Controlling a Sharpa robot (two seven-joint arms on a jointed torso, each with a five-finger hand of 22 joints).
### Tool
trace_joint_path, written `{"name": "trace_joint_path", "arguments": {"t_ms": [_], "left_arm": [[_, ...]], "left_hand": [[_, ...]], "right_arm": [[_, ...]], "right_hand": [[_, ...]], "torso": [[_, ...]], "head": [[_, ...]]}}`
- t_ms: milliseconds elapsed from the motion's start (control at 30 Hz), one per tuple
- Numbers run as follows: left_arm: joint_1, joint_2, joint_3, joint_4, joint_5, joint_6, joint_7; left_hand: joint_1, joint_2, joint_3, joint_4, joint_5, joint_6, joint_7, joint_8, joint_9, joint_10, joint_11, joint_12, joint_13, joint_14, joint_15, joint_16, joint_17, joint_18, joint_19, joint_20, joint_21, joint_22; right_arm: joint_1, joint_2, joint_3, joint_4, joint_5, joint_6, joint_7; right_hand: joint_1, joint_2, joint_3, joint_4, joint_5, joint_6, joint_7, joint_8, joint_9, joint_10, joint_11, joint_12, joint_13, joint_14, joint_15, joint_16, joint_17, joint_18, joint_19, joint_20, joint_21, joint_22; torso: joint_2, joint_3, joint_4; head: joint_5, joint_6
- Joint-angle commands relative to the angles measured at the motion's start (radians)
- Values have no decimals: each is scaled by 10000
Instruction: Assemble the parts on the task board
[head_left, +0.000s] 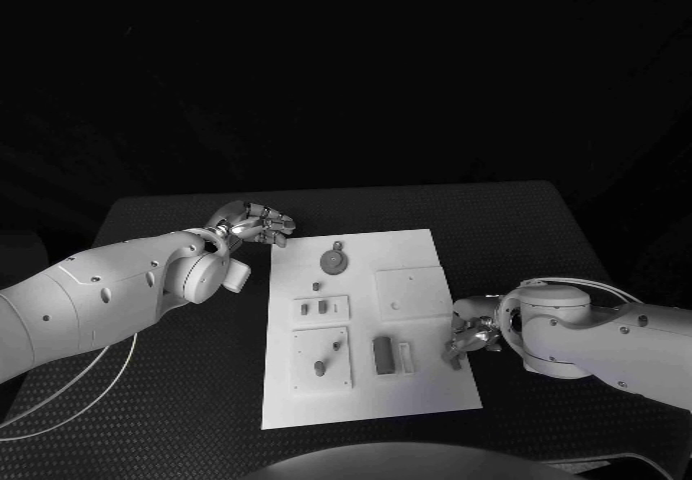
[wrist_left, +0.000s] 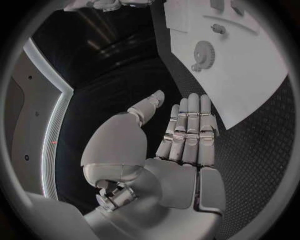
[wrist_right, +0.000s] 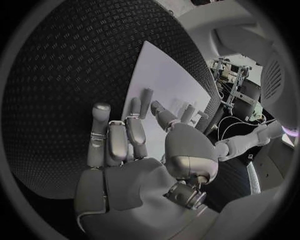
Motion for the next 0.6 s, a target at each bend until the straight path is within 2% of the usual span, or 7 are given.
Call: {"name": "trace_joint_path", "arguments": {"t_ms": [33,167,300,400,433,600], "left_arm": [[8,1,6,45,38,131,67],[8,-29,6,54,38,108,67],[8,-15,6,76,38,117,75],[8,-15,6,87,38,113,75],[8,-15,6,87,38,115,75],[8,-15,6,78,38,116,72]], "left_hand": [[-84,13,-24,29,10,-34,24,39,-13,0,17,30,-14,52,-3,-47,15,92,35,43,-3,-12],[-85,15,-25,31,10,-36,26,38,-14,-1,17,29,-15,53,-3,-49,18,92,35,43,-3,-12],[-87,15,-26,32,10,-38,28,38,-15,-2,18,28,-16,54,-3,-52,22,92,34,43,-3,-13],[-87,16,-26,32,10,-39,29,38,-16,-4,19,28,-17,54,-3,-54,25,92,35,43,-3,-13],[-86,16,-26,32,10,-40,30,37,-16,-4,19,27,-17,55,-3,-55,25,93,35,43,-3,-13],[-85,16,-25,31,11,-43,32,36,-17,-6,20,26,-18,56,-4,-57,29,93,35,42,-2,-13]], "right_arm": [[-298,152,-174,-52,-378,351,-79],[-363,214,-174,-57,-557,364,-82],[-367,241,-173,-30,-536,264,-50],[-369,252,-173,-15,-256,42,30],[-369,252,-172,-4,-115,-60,55],[-367,252,-169,26,795,-751,196]], "right_hand": [[258,50,84,-118,54,-10,55,-257,-26,-94,-7,-36,-3,-50,25,-19,-12,198,-43,-9,39,206],[896,115,117,-144,54,-83,90,-359,-57,-119,31,-67,-23,-73,47,-27,-53,198,-77,6,63,214],[1124,182,33,-151,50,-189,143,-492,-154,-132,82,-85,-34,-89,83,-33,-70,198,-112,31,73,212],[1244,421,2,-155,52,-231,175,-572,-233,-142,111,-100,-47,-103,111,-35,-86,198,-140,43,77,212],[1268,596,-16,-157,51,-233,184,-598,-266,-140,121,-98,-46,-104,122,-33,-83,198,-152,51,83,214],[1400,1016,-71,-172,54,-248,205,-680,-375,-94,145,-48,-6,-89,145,-12,-39,198,-191,54,113,220]], "torso": [[2,12,24],[4,9,10],[0,-2,3],[-1,-2,11],[-1,-2,11],[-1,-3,17]], "head": [[20,-27],[30,-42],[32,-44],[26,-39],[26,-39],[28,-15]]}}
